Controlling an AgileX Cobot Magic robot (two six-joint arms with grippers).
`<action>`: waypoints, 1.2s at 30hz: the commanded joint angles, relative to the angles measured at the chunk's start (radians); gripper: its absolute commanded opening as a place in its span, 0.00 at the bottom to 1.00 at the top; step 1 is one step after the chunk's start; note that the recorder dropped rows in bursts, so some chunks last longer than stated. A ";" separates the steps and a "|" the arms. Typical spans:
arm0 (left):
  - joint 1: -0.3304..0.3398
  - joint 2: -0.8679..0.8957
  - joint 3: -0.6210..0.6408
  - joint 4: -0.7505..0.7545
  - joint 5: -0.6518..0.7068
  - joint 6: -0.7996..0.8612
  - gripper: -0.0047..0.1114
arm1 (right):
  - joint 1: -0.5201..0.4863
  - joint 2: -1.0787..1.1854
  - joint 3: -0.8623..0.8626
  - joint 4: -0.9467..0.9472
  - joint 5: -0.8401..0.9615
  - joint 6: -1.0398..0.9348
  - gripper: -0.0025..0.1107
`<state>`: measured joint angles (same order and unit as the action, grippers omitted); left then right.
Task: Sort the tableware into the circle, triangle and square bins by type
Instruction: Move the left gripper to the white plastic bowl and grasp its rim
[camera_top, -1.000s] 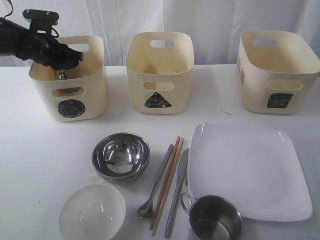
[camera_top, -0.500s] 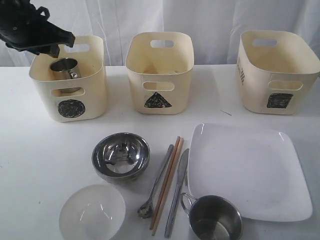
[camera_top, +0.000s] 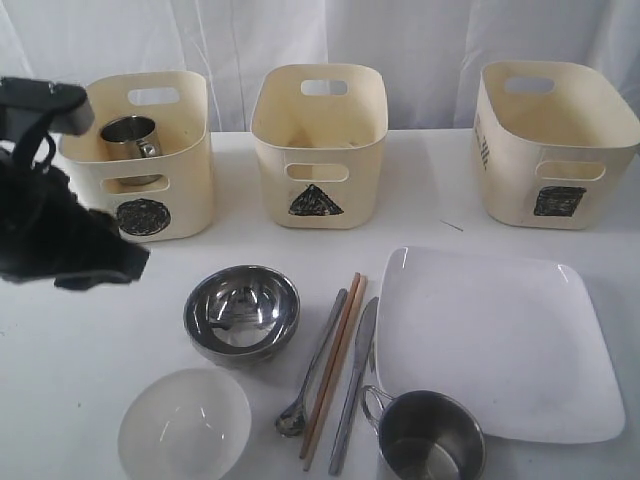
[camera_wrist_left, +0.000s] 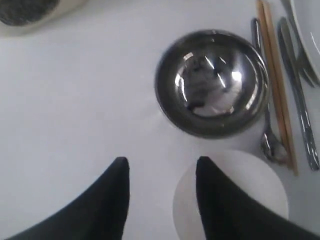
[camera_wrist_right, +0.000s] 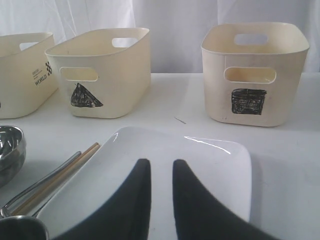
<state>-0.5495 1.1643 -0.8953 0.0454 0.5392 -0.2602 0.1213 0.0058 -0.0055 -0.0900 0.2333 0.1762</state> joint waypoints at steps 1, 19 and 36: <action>-0.061 -0.060 0.115 -0.038 -0.033 -0.017 0.52 | -0.003 -0.006 0.006 -0.007 -0.004 0.004 0.16; -0.080 -0.058 0.244 -0.066 -0.120 -0.023 0.61 | -0.003 -0.006 0.006 -0.007 -0.004 0.004 0.16; -0.080 0.093 0.257 -0.066 -0.163 -0.011 0.61 | -0.003 -0.006 0.006 -0.007 -0.004 0.004 0.16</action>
<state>-0.6233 1.2383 -0.6462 -0.0096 0.3758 -0.2770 0.1213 0.0058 -0.0055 -0.0900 0.2333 0.1762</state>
